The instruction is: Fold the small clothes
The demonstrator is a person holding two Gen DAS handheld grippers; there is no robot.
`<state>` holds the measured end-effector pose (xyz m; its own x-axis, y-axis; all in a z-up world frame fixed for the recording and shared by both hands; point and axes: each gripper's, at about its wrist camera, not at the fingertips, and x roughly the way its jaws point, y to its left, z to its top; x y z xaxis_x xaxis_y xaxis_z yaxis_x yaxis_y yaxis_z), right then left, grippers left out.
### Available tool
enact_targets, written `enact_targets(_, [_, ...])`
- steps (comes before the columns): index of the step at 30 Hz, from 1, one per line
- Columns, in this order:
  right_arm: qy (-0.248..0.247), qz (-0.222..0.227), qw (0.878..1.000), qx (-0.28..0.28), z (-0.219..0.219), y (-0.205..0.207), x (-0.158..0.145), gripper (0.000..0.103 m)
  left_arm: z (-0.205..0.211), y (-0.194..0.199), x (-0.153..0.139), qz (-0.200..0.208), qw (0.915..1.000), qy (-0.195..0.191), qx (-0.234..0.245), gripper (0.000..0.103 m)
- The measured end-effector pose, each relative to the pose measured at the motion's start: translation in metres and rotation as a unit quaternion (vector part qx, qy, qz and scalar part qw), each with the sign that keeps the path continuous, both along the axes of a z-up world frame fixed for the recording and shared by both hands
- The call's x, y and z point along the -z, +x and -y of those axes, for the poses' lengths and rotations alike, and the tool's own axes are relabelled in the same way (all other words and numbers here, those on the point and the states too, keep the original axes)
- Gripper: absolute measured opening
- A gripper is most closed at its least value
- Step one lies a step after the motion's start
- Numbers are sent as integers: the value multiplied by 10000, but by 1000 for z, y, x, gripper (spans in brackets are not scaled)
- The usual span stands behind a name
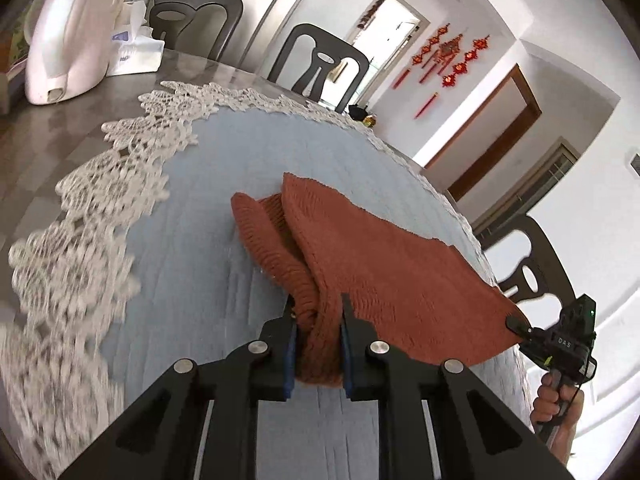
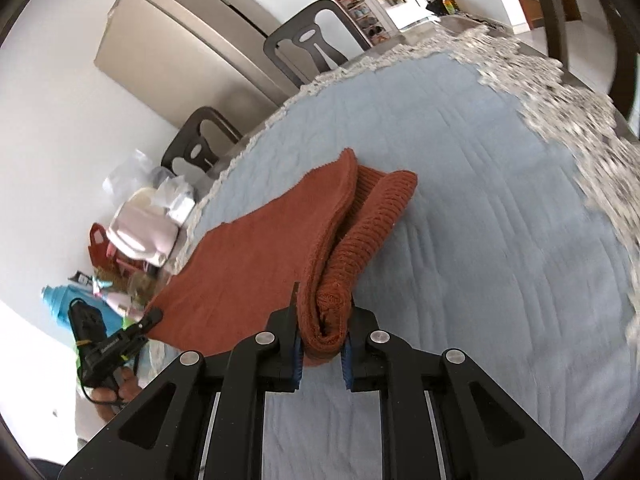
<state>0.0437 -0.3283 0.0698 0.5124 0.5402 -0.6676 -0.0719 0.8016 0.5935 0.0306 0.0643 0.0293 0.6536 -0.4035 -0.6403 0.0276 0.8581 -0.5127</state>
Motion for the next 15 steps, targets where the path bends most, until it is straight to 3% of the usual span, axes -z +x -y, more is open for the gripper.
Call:
enact_targets(9, [186,-351,9991,136,18,-29,33,15,8,-48,26,-329,9994,46,116,19])
enact_targets(15, [-67,-162,9997,180,22,-41,18,22,6,-56,27,-320,9994,81,139,21])
